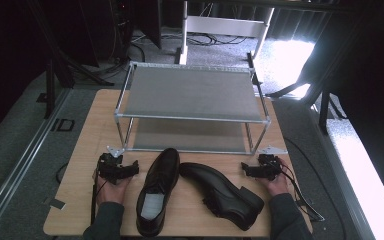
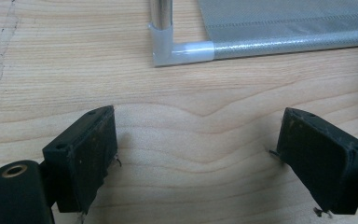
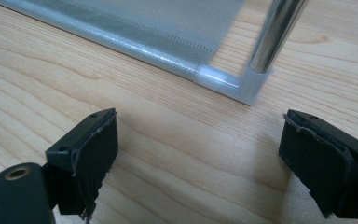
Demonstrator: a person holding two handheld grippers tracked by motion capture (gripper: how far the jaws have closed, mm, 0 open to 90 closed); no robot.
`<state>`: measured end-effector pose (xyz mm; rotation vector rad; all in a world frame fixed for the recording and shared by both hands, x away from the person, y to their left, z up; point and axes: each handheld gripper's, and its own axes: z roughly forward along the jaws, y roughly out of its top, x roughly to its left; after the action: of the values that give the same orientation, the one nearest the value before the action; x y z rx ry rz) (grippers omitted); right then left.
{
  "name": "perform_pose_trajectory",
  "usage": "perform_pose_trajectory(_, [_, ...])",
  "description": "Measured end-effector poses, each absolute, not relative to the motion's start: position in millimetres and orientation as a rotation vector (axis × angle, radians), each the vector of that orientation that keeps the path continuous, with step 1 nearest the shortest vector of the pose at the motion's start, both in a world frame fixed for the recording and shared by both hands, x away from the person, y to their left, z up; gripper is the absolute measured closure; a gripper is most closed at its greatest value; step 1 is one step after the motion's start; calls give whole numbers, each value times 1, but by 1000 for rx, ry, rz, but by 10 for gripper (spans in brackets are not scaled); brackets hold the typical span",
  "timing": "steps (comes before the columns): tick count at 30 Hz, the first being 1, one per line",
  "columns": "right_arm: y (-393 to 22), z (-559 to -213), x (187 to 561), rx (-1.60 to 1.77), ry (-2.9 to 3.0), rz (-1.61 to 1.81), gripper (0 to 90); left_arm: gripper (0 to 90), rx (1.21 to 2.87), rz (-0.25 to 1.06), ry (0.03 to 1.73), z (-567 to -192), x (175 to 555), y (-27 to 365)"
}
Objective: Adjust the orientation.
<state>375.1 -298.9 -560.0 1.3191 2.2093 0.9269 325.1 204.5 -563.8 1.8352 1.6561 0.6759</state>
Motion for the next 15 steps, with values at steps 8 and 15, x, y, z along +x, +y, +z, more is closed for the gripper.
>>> perform_pose_trajectory(8, [-299,-560,375,1319,2209,927,113,248,1846,666,1641,-561,320,211])
perform_pose_trajectory(15, [-299,-560,375,1319,2209,927,113,434,1804,611,1619,-551,315,219])
